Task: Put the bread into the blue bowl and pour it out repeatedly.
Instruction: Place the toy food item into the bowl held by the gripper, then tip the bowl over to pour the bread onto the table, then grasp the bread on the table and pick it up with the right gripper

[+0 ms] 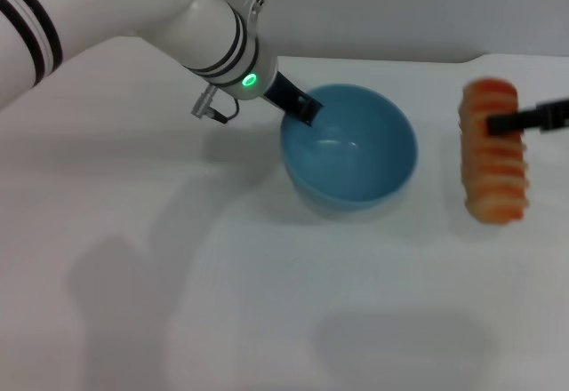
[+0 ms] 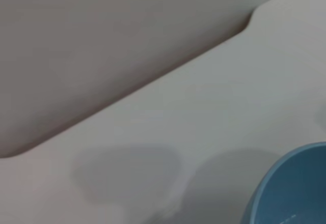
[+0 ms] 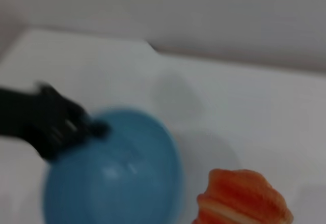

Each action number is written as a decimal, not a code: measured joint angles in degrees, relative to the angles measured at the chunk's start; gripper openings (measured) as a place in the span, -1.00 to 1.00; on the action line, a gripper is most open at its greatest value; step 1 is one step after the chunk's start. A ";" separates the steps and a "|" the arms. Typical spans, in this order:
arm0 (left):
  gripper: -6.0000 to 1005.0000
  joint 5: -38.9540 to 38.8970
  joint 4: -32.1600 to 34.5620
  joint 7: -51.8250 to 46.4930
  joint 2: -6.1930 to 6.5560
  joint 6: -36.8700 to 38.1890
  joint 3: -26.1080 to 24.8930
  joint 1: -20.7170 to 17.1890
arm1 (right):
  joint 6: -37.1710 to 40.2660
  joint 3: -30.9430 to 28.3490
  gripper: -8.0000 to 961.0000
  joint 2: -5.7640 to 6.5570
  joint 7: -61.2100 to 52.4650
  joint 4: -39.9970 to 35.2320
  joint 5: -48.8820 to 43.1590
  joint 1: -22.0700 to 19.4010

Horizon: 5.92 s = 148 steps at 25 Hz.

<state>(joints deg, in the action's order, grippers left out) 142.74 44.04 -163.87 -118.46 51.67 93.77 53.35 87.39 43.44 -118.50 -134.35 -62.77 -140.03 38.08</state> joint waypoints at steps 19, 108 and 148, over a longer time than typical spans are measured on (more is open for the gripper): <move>-0.99 -7.58 0.71 0.38 -0.10 0.59 4.74 0.04 | -16.96 17.65 -0.41 -0.18 0.03 16.03 13.17 6.81; -0.99 6.76 -2.49 4.99 0.05 -24.43 4.62 -1.92 | -2.85 -18.06 -0.01 3.37 12.17 12.51 7.36 -15.18; -0.99 2.54 -3.08 4.79 -0.11 -25.02 5.27 -3.70 | -7.59 -15.72 0.21 2.47 16.72 20.20 -3.29 -13.34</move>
<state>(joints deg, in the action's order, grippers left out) 145.28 40.95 -159.08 -118.58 26.65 99.03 49.65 79.80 27.72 -116.03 -117.63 -42.57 -143.31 24.75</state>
